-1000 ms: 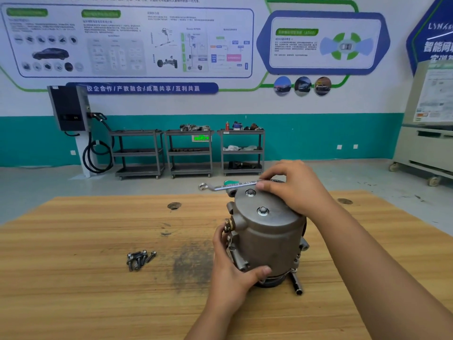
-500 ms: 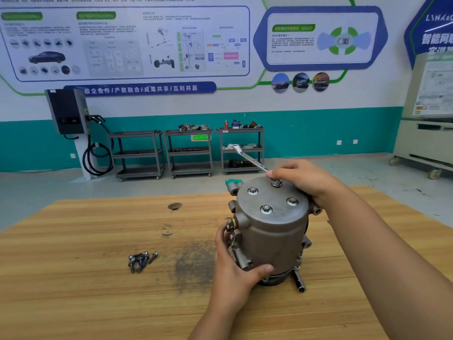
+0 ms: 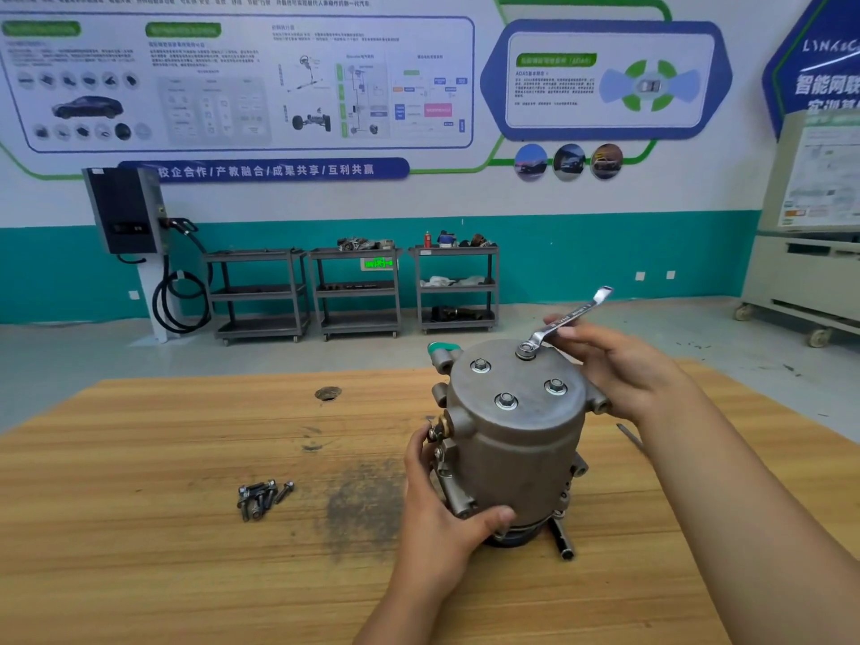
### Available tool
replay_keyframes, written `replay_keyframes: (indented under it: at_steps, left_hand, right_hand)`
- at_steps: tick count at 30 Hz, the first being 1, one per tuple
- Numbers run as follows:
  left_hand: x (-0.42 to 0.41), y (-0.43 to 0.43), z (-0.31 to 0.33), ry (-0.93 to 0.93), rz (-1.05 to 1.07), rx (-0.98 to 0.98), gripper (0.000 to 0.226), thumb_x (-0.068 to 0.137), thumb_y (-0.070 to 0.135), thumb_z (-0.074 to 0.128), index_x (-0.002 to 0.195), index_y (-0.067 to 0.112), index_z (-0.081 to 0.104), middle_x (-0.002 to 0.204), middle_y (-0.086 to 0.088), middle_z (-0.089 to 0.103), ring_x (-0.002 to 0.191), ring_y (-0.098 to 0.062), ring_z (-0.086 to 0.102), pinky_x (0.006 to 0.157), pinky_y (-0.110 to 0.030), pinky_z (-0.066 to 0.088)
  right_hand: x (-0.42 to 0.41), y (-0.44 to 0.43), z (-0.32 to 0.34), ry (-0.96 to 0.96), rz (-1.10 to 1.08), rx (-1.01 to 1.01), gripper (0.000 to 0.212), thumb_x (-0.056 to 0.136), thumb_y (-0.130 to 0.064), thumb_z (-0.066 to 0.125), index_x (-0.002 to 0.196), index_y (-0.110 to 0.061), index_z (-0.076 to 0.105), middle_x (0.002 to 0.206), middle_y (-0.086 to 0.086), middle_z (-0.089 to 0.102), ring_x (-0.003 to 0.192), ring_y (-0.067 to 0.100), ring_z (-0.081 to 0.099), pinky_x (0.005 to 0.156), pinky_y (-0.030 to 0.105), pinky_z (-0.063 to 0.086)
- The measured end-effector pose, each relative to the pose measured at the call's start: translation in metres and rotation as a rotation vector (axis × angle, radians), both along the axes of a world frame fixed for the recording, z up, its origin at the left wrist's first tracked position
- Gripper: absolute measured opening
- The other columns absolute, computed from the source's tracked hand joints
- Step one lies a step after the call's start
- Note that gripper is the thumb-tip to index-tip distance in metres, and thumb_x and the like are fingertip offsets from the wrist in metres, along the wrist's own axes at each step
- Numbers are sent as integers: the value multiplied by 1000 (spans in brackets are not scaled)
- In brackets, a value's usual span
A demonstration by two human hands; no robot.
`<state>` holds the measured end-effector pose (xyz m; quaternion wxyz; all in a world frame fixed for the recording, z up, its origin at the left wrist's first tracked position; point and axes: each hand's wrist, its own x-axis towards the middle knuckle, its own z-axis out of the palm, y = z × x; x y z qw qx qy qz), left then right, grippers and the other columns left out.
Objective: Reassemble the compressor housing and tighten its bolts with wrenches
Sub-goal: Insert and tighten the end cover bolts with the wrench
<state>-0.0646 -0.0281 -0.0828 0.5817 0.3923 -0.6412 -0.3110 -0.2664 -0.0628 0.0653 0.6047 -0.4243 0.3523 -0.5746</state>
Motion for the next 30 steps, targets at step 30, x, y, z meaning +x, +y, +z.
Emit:
replay_keyframes:
  at_steps: [30]
  left_hand:
    - [4,-1,-2,-21,29,31,109,53,28,91,118,67,13,131,28,38,119,6,43,92,-7,35]
  right_hand:
    - [38,73,10,1301,-186,-919,36,77,-6,74,103,-30,70,101,-24,62,108,9,48,91,24,40]
